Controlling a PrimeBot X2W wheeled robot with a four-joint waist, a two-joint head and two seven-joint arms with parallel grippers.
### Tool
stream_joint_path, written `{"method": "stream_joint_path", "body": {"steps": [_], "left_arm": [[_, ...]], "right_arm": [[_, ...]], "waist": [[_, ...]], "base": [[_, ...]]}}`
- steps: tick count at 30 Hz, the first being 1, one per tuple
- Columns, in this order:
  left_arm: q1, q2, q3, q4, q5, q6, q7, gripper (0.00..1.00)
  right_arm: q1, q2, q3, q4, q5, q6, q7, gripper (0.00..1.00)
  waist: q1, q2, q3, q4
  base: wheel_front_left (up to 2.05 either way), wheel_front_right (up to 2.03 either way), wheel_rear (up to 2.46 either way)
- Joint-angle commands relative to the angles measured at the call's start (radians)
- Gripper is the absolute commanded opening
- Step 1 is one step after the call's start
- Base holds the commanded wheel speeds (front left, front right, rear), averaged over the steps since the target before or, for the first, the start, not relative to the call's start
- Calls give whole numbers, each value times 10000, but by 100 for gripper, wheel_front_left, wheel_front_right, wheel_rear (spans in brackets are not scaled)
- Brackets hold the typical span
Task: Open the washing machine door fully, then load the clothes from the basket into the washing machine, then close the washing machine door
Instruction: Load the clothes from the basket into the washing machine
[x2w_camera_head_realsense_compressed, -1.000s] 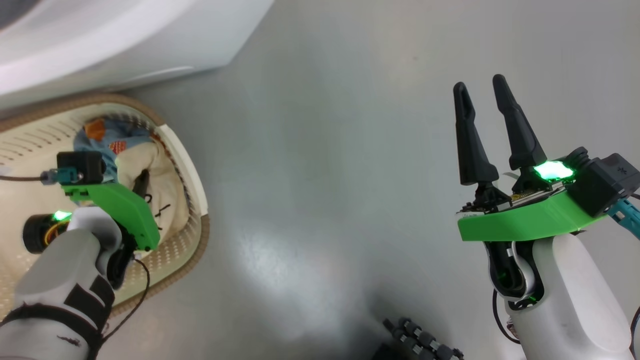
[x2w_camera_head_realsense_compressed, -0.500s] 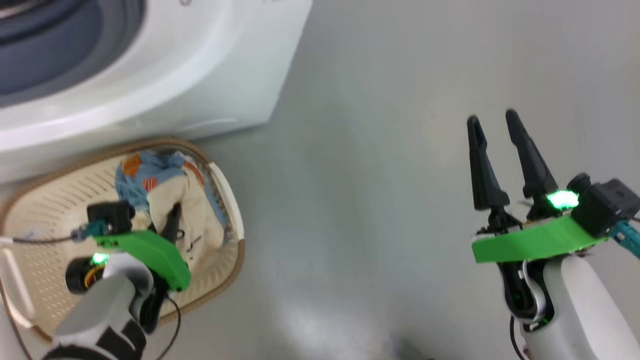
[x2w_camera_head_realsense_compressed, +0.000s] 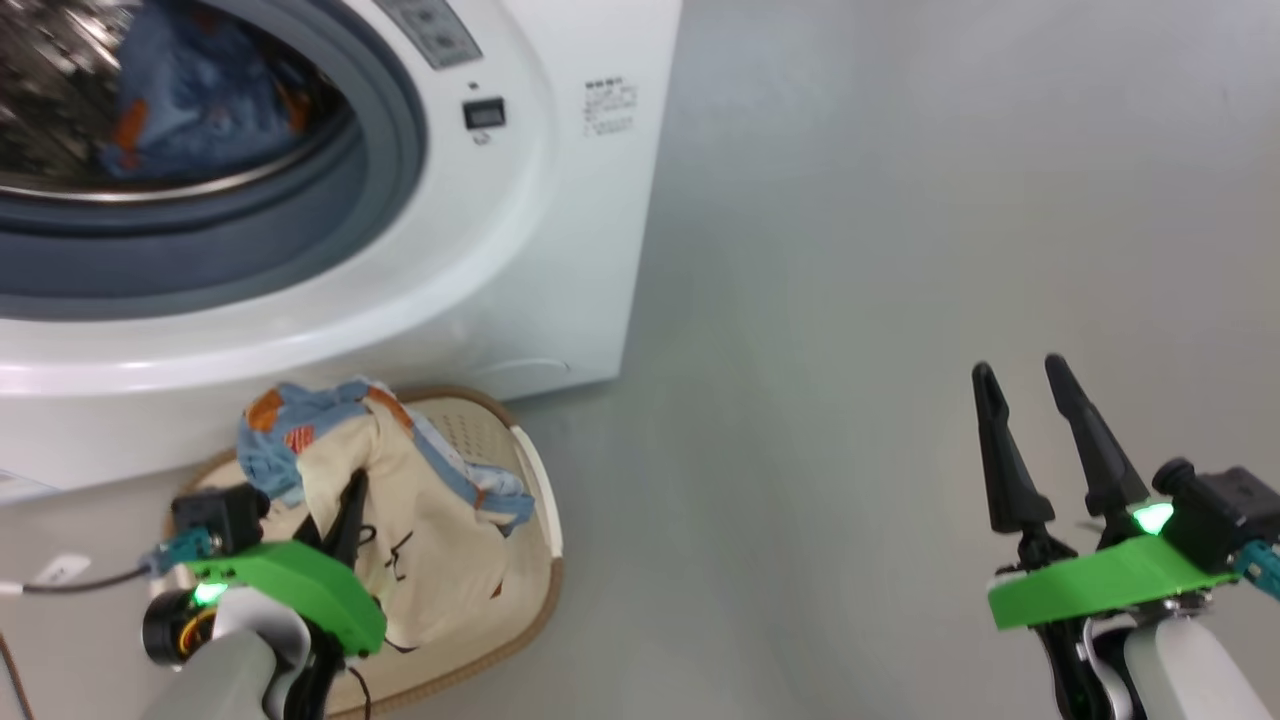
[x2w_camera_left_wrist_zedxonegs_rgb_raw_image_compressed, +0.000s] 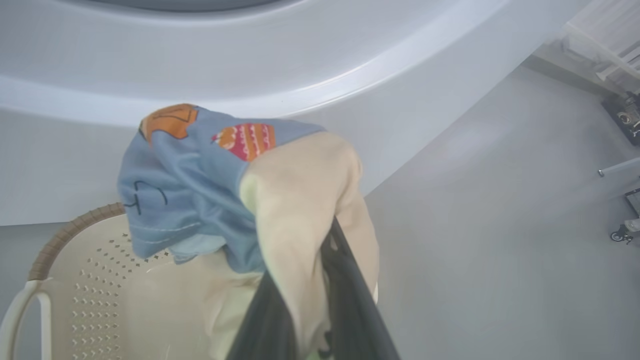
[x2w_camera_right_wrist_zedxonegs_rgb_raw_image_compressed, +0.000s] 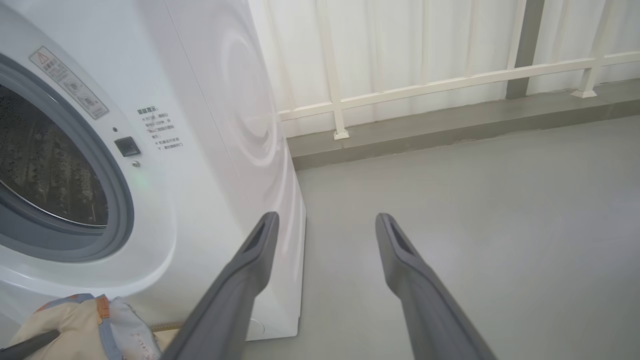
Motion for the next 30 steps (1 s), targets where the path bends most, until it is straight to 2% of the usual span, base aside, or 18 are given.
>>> {"method": "stream_joint_path", "body": {"steps": [1, 6, 15, 30], "left_arm": [[278, 246, 584, -323, 358, 9, -133, 0], [1218, 85, 2138, -1312, 1764, 196, -134, 0], [2796, -395, 4293, -3183, 3992, 417, -135, 0], [4834, -1159, 6768, -6161, 6104, 385, -135, 0]], "right_arm": [[228, -143, 154, -211, -70, 44, -80, 100], [685, -227, 53, -201, -69, 44, -80, 100], [1403, -352, -126, -191, -41, 44, -80, 100], [1959, -387, -319, -195, -36, 44, -80, 100]], "waist": [[2, 0, -906, 585], [2, 0, -1407, 771], [2, 0, -2130, 1095], [2, 0, -2597, 1578]], "base": [[0, 0, 0], [0, 0, 0], [0, 0, 0], [0, 0, 0]]}}
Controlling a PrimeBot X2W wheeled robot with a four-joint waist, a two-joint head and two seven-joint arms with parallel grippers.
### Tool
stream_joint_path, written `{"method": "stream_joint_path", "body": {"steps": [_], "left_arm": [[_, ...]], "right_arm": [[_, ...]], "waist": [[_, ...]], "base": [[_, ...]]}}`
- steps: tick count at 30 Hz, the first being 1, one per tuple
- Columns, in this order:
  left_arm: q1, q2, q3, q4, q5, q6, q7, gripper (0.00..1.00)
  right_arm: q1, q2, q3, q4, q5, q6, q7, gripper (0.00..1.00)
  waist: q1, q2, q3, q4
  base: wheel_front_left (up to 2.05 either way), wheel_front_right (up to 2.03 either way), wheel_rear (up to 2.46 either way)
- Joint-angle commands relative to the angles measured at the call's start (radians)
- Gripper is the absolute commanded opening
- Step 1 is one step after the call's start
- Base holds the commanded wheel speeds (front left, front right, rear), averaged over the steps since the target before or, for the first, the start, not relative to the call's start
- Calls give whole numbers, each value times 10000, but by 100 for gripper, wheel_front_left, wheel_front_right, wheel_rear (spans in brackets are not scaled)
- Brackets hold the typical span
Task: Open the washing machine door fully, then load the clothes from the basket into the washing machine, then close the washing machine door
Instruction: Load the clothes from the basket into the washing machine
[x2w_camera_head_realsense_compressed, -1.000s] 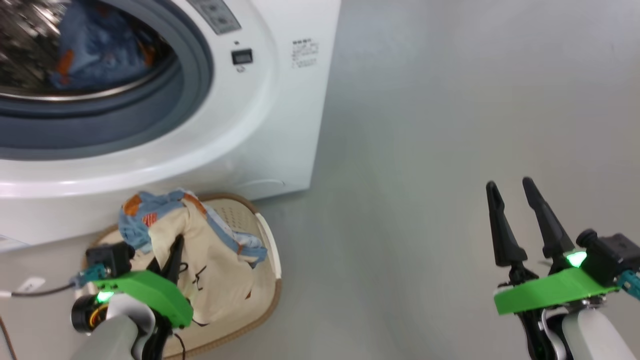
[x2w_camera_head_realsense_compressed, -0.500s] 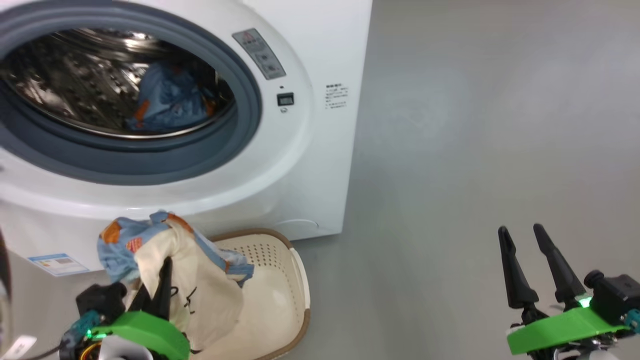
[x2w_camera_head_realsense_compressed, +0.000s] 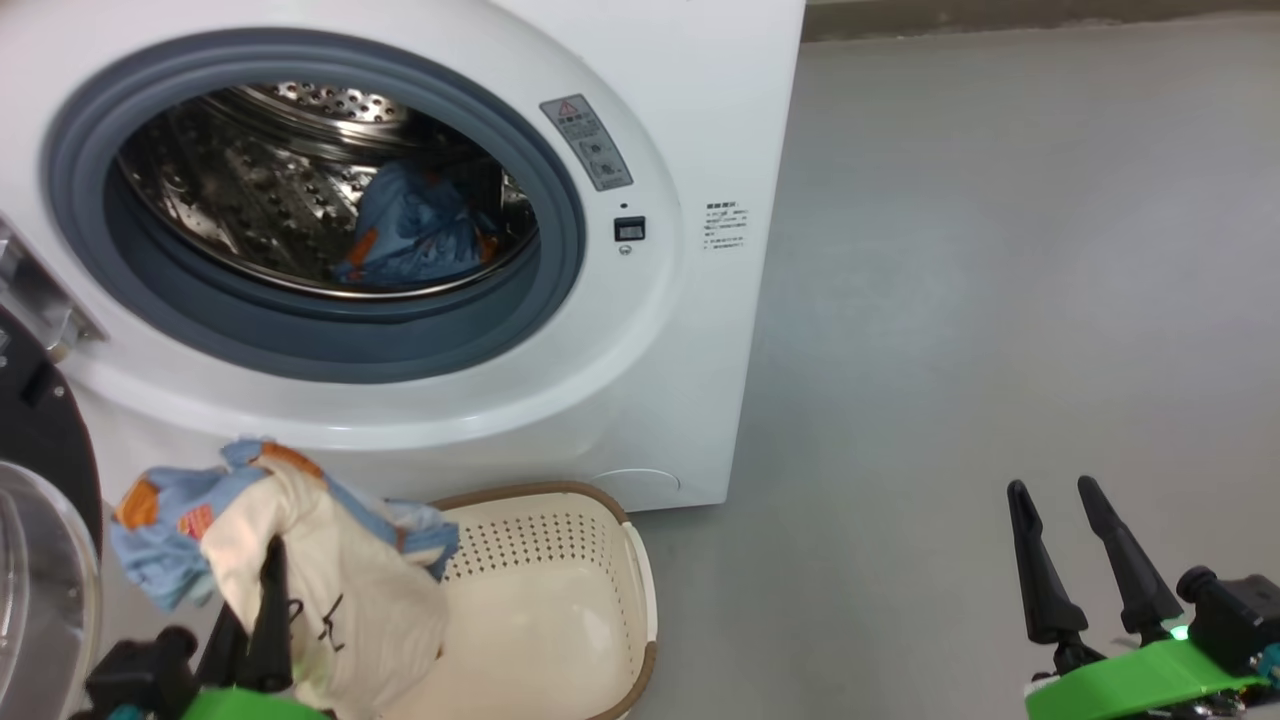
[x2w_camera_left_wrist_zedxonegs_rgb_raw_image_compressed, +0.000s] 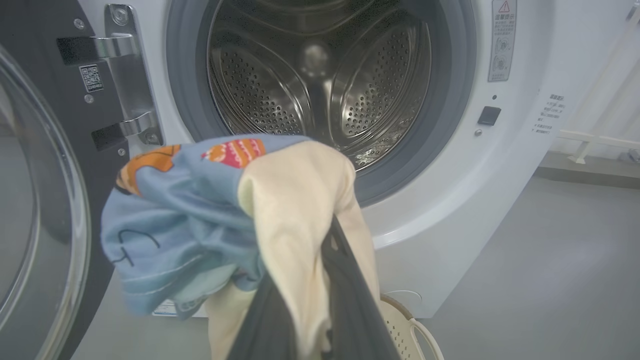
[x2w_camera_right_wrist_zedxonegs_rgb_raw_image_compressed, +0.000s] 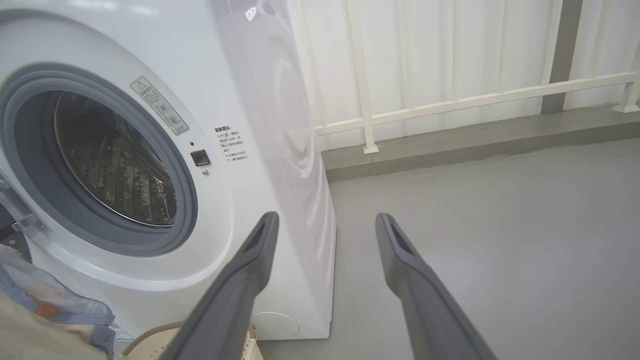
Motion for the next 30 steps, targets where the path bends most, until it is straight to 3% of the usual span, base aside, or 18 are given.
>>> {"method": "stream_joint_path", "body": {"steps": [1, 15, 30], "left_arm": [[110, 60, 549, -557, 203, 16, -114, 0], [1511, -656, 1636, -2383, 963, -172, -114, 0], [1183, -949, 1727, -2538, 1197, -301, -114, 0]], "right_arm": [[116, -154, 119, -221, -35, 44, -80, 100], [220, -273, 211, -193, -30, 44, -80, 100], [76, -243, 151, -289, -13, 44, -80, 100]], "waist": [[1, 0, -82, 82], [1, 0, -264, 166], [1, 0, 184, 99]], "base": [[0, 0, 0], [0, 0, 0], [0, 0, 0]]}}
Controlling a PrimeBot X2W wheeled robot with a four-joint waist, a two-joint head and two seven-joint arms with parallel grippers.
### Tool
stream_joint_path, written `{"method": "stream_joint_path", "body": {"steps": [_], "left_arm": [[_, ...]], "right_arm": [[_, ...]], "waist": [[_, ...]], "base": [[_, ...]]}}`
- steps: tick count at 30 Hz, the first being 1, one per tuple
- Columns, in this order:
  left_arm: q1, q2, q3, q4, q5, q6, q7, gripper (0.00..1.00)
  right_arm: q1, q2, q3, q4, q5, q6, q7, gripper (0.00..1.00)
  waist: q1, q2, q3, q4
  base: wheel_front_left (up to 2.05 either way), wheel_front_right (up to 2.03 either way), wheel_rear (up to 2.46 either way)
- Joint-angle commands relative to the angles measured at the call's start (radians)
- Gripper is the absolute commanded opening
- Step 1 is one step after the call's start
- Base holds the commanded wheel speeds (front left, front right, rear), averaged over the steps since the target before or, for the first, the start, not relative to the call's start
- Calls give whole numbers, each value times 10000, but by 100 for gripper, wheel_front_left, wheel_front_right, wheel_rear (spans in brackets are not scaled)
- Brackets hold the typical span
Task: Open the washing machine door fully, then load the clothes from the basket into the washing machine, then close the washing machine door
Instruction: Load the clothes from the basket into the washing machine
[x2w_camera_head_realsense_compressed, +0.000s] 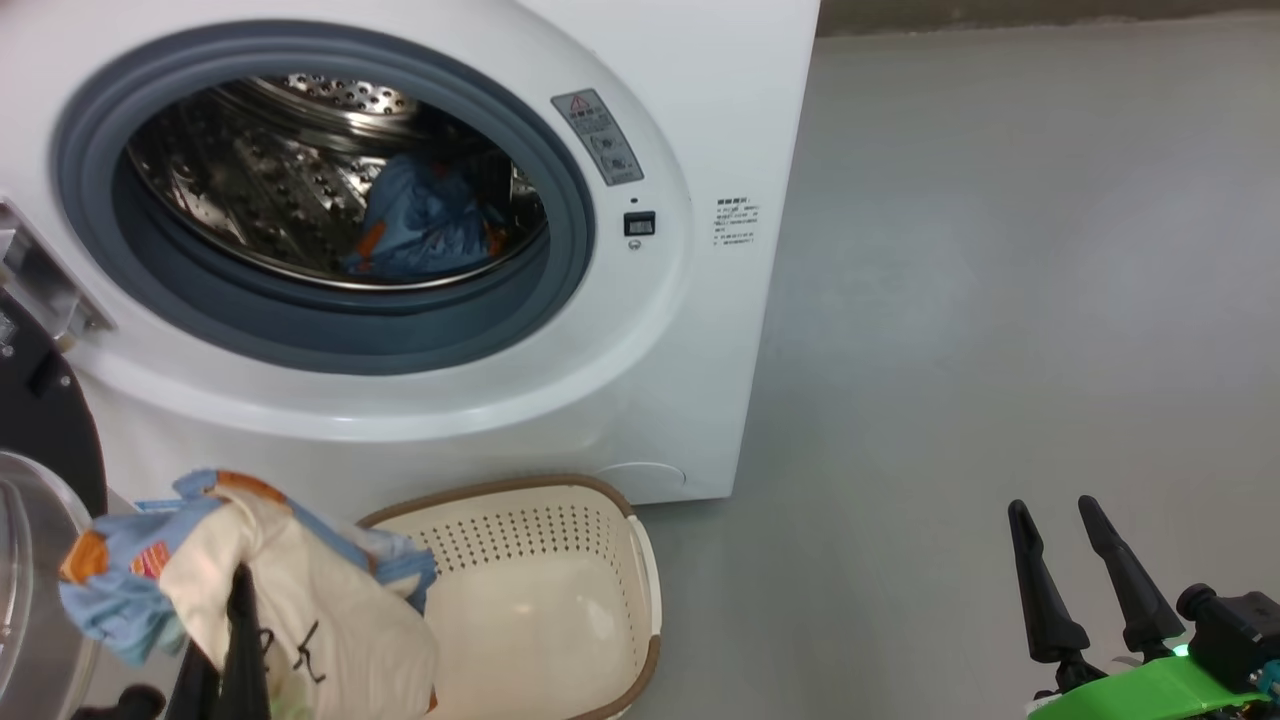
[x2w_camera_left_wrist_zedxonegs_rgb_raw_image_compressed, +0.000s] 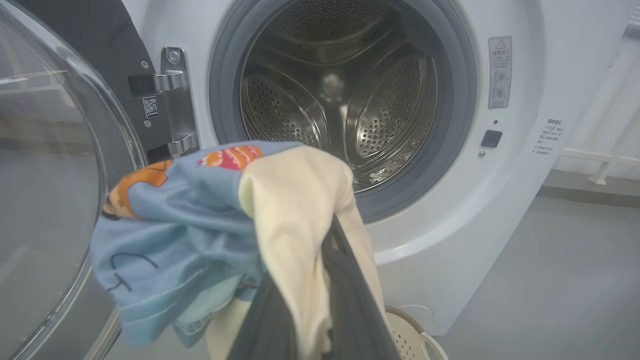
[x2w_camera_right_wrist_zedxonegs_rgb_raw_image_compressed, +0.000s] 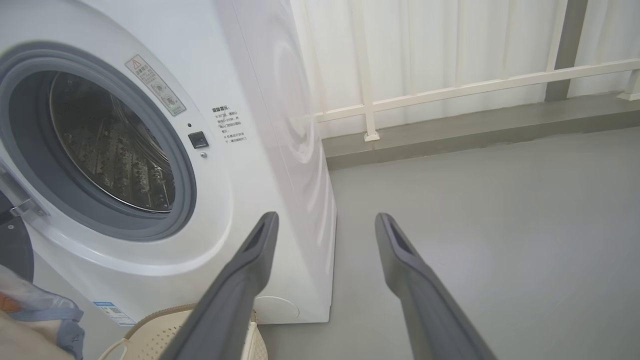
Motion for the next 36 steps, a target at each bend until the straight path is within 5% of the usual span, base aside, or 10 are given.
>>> {"method": "stream_joint_path", "body": {"steps": [1, 21, 36], "left_arm": [[-680, 22, 282, -219, 124, -64, -107, 0], [-6223, 1294, -488, 2149, -371, -115, -107, 0], [-10571, 2572, -884, 6677, -477, -116, -107, 0]], "right_arm": [[-287, -147, 110, -290, -16, 44, -80, 100], [-1950, 445, 319, -430, -60, 44, -80, 100], [-2627, 780, 692, -400, 31, 44, -80, 100]], "waist": [[0, 0, 278, -38], [0, 0, 2850, -799], [0, 0, 4003, -1841]], "base": [[0, 0, 0], [0, 0, 0], [0, 0, 0]]}}
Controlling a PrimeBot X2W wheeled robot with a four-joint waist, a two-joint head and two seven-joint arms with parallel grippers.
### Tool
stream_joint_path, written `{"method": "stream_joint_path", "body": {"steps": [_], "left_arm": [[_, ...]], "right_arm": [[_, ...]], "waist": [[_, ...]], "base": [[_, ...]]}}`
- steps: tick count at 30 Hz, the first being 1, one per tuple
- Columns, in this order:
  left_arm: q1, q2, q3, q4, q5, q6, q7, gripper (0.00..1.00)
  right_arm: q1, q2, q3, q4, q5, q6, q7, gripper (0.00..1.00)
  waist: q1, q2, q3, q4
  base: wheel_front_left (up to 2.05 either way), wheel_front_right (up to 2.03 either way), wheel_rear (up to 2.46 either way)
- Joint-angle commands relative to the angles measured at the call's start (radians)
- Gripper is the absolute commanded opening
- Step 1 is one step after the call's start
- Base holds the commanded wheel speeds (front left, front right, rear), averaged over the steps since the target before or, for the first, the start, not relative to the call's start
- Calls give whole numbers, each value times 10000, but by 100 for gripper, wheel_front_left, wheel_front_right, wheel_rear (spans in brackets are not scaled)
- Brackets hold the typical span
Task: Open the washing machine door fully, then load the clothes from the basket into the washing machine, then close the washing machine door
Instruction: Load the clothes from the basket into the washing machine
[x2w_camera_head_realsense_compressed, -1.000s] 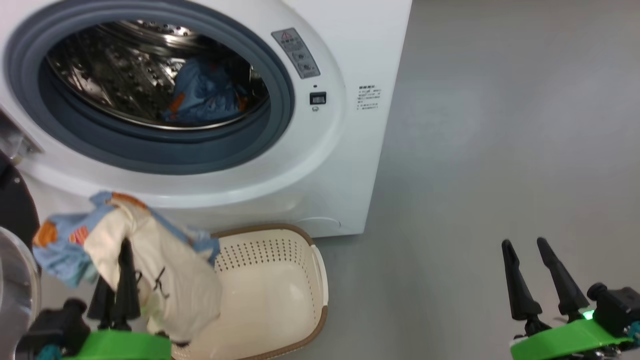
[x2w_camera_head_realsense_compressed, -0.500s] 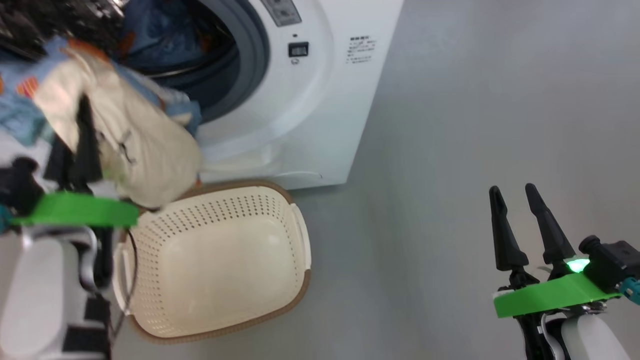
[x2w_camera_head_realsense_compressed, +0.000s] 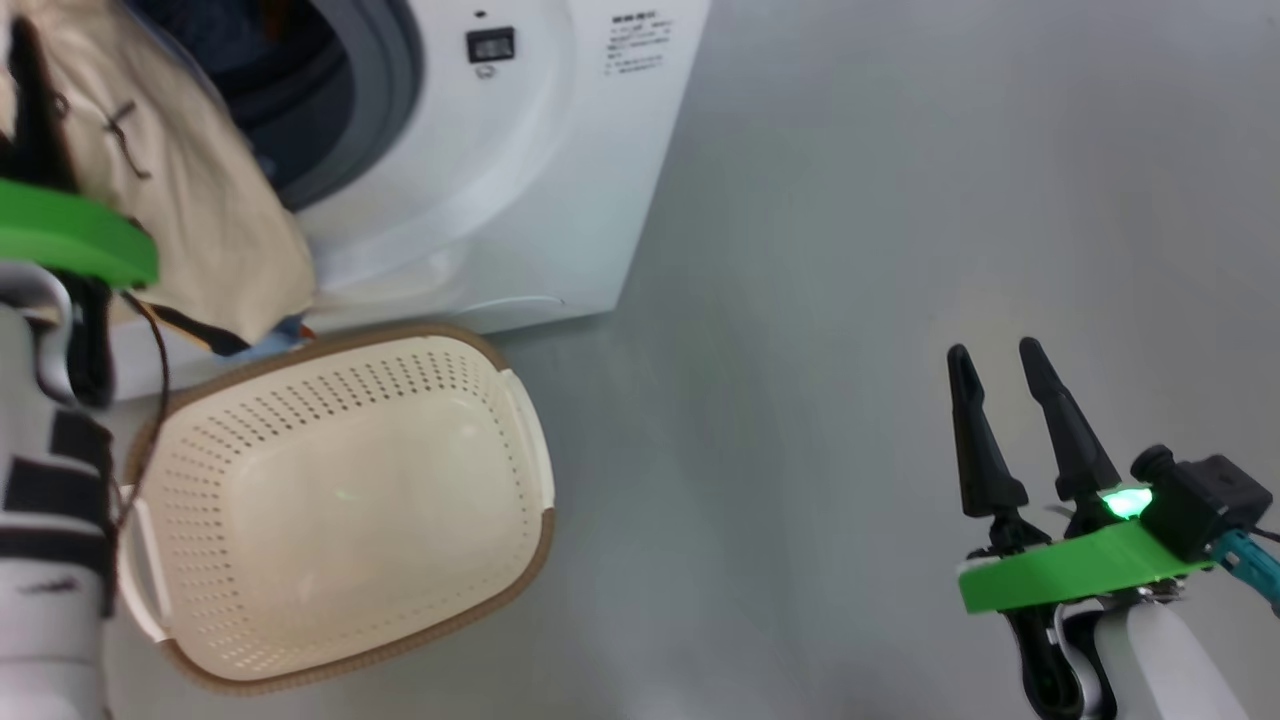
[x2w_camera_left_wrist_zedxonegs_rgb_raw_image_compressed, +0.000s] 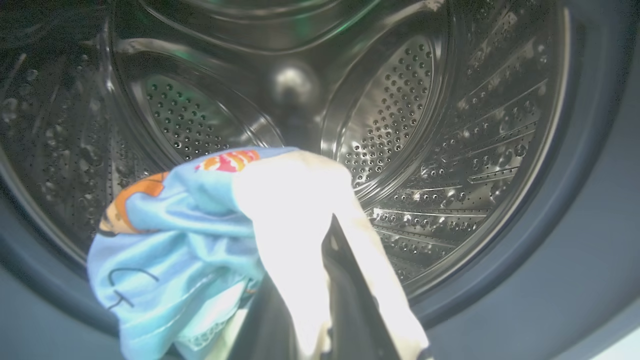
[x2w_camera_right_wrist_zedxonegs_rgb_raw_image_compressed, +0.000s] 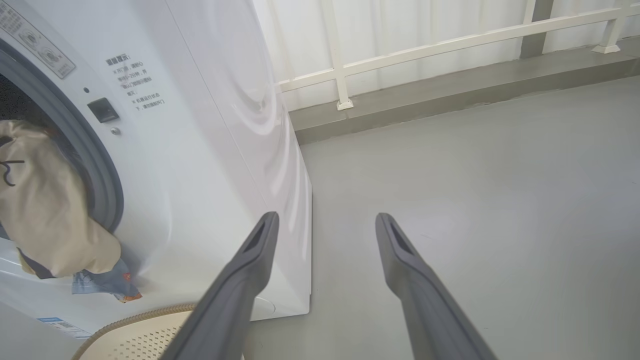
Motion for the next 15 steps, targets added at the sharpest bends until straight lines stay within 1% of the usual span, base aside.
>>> {"method": "stream_joint_path", "body": {"steps": [1, 5, 8, 15], "left_arm": [[-532, 591, 84, 130, -5, -20, -65, 0], [-1542, 780, -92, 1196, -222, -20, -12, 0], [-2218, 965, -403, 1811, -250, -20, 50, 0], [-3571, 1517, -963, 2858, 43, -20, 40, 0]], "right_arm": [[-337, -20, 289, -231, 40, 44, -80, 100], [-509, 55, 405, -259, 72, 44, -80, 100], [-609, 102, 454, -292, 92, 44, -80, 100], [-898, 195, 620, -381, 138, 44, -80, 100]], "waist": [[-1, 0, 409, -345], [-1, 0, 747, -572], [-1, 0, 1000, -694], [-1, 0, 1546, -1056]], "base": [[0, 0, 0], [0, 0, 0], [0, 0, 0], [0, 0, 0]]}}
